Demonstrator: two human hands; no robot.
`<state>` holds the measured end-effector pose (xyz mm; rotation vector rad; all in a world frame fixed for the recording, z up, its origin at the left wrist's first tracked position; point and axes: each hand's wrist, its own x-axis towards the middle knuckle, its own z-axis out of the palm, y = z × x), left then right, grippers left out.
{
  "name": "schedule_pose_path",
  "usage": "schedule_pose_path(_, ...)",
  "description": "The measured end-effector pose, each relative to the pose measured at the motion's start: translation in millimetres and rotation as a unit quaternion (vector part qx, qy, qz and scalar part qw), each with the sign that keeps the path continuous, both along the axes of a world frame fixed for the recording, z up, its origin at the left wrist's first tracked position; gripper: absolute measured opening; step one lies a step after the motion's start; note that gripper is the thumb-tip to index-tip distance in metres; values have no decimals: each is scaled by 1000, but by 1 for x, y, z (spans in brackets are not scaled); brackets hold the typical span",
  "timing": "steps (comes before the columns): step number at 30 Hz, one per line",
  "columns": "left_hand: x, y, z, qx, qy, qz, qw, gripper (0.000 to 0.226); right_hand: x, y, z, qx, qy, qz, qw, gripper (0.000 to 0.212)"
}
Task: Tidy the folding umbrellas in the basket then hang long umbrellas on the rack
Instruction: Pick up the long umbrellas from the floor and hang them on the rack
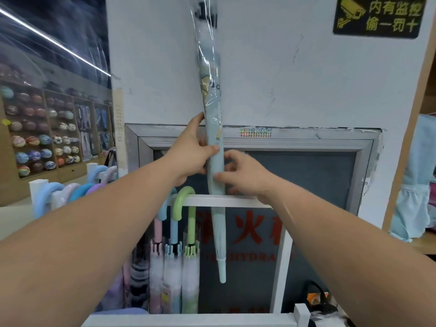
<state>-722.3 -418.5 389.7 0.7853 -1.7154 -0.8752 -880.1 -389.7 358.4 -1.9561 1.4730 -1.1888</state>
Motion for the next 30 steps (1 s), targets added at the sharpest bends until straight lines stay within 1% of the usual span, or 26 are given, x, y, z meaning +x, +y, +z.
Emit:
schedule_pose_path(2, 3, 1, -7, 3, -9, -7, 1000, 80, -4, 2, 19, -6, -58, 0, 998, 20)
schedule_pose_path(3, 4, 2, -10, 7, -15, -10, 1000, 81, -5, 4, 30, -13, -92, -4, 996, 18)
schedule_pose_path(5, 6, 3, -15, 18, -23, -21, 999, 83, -3, 4, 51, -32, -152, -11, 988, 21)
schedule_pose_path(6, 6, 4, -16, 23, -27, -27, 999, 83, -1, 3, 58, -42, -167, -5, 985, 25)
schedule_pose_path(8, 6, 5, -19, 28, -43, -34, 998, 79, 7, 2, 66, -62, -169, 16, 984, 39)
schedule_pose_path(9, 6, 6, -20, 28, -52, -35, 998, 77, 10, 3, 66, -69, -163, 29, 984, 41)
schedule_pose_path(13, 5, 6, -26, 25, -66, -36, 997, 77, 15, 8, 63, -81, -151, 58, 983, 26)
schedule_pose_path(18, 7, 4, -26, 23, -134, -12, 991, 75, 9, 10, 46, -61, -154, 57, 985, 20)
schedule_pose_path(19, 7, 5, -24, 21, -131, -15, 991, 72, 7, 9, 41, -56, -157, 58, 984, 19)
schedule_pose_path(21, 5, 7, -16, 16, -97, -13, 995, 68, 2, 8, 31, -48, -161, 54, 984, 18)
schedule_pose_path(22, 4, 7, -11, 15, -76, -3, 997, 71, 1, 8, 26, -46, -160, 51, 985, 18)
schedule_pose_path(24, 1, 6, -1, 7, -40, 27, 999, 86, 0, 7, 17, -34, -161, 52, 985, 20)
schedule_pose_path(25, -1, 5, 3, 0, -24, 31, 999, 86, 0, 7, 13, -25, -162, 55, 985, 20)
schedule_pose_path(26, -3, 4, 6, -5, -9, 22, 1000, 76, 0, 7, 9, -18, -160, 58, 985, 20)
schedule_pose_path(28, -5, 5, 12, -4, 12, -8, 1000, 45, 2, 6, 3, -8, -155, 59, 986, 21)
schedule_pose_path(29, -6, 5, 14, -4, 19, -13, 1000, 34, 3, 6, 2, -6, -152, 57, 987, 22)
schedule_pose_path(30, -8, 5, 16, -6, 25, -12, 1000, 29, 3, 6, 2, -4, -149, 55, 987, 23)
